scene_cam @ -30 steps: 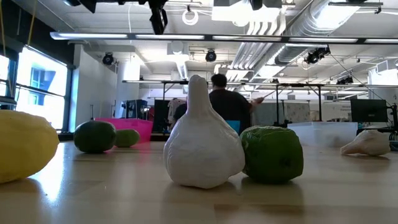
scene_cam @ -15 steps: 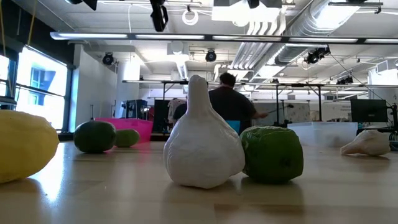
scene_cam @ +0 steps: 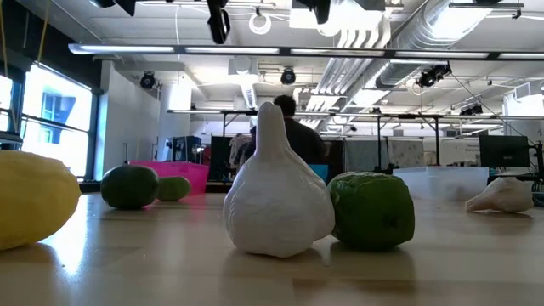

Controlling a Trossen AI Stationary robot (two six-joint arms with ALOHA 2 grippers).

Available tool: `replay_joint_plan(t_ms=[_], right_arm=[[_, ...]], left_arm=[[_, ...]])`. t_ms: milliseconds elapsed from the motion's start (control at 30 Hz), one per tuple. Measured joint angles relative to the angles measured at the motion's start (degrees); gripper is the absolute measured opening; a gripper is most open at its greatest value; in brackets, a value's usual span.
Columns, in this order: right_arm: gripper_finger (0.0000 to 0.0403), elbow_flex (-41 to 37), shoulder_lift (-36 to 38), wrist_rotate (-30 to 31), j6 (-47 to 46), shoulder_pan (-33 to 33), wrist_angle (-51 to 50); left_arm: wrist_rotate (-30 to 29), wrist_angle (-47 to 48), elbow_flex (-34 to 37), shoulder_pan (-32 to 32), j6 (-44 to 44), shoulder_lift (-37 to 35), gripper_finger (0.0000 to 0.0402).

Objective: Sort produce into baskets
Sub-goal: Put the garlic into the white bin

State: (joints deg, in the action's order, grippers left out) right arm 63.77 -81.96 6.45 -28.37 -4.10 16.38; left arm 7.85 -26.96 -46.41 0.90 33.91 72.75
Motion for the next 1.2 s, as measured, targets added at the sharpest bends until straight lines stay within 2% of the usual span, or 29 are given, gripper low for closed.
replay_joint_plan(t_ms=[133, 367, 533, 767, 967, 1200], right_arm=[[0.0319, 0.0, -1.0, 1.1, 0.4, 0.0, 5.8], [0.0307, 0.0, -1.1, 1.0, -0.1, 1.6, 5.9], [0.0265, 0.0, -1.1, 1.1, -0.2, 2.3, 5.2], [0.0179, 0.0, -1.1, 0.3, -1.3, 3.0, 4.1], [0.0116, 0.0, -1.1, 0.3, -1.4, 4.2, 4.0], [0.0113, 0.0, -1.1, 1.7, -2.3, 5.4, 4.0]], left_arm=[[0.4, 0.1, 0.0, 1.0, 0.0, 0.0, 0.0000], [2.8, 0.3, 0.0, 2.0, 0.0, 0.0, 0.0000], [4.0, 0.2, 0.0, 3.4, 0.0, 0.0, 0.0000], [7.4, 0.5, 0.0, 5.5, 0.0, 0.0, 0.0002], [7.9, 0.6, 0.0, 7.0, 0.9, 0.0, 0.0028], [11.0, 3.4, 0.0, 8.3, -1.4, 0.0, 0.0087]])
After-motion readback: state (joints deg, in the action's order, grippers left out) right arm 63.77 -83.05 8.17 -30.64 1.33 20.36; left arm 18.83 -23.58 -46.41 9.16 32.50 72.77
